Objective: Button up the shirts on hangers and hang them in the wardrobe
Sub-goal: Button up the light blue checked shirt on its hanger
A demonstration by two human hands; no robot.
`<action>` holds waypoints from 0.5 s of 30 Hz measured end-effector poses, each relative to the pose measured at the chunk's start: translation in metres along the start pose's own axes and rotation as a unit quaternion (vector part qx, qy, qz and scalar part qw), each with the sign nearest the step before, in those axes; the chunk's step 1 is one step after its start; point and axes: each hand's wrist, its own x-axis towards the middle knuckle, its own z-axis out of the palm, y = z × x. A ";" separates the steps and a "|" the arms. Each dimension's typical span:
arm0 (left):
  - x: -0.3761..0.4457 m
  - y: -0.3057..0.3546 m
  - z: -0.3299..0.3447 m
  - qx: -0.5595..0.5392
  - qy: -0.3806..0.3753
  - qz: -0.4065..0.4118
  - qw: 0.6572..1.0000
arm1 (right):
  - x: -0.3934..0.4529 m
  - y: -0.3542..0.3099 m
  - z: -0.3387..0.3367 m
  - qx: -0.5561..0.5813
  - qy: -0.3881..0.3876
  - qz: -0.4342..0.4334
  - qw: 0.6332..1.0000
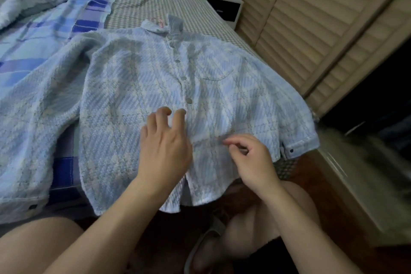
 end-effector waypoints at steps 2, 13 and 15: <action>0.002 0.006 0.012 -0.037 -0.017 0.104 0.994 | 0.005 0.022 -0.033 -0.006 0.059 0.053 0.997; 0.032 0.028 0.028 0.131 -0.378 0.068 0.914 | 0.054 0.149 -0.164 0.078 0.142 0.335 0.928; 0.039 0.031 0.019 0.148 -0.421 0.077 0.892 | 0.056 0.143 -0.170 0.116 0.101 0.334 0.930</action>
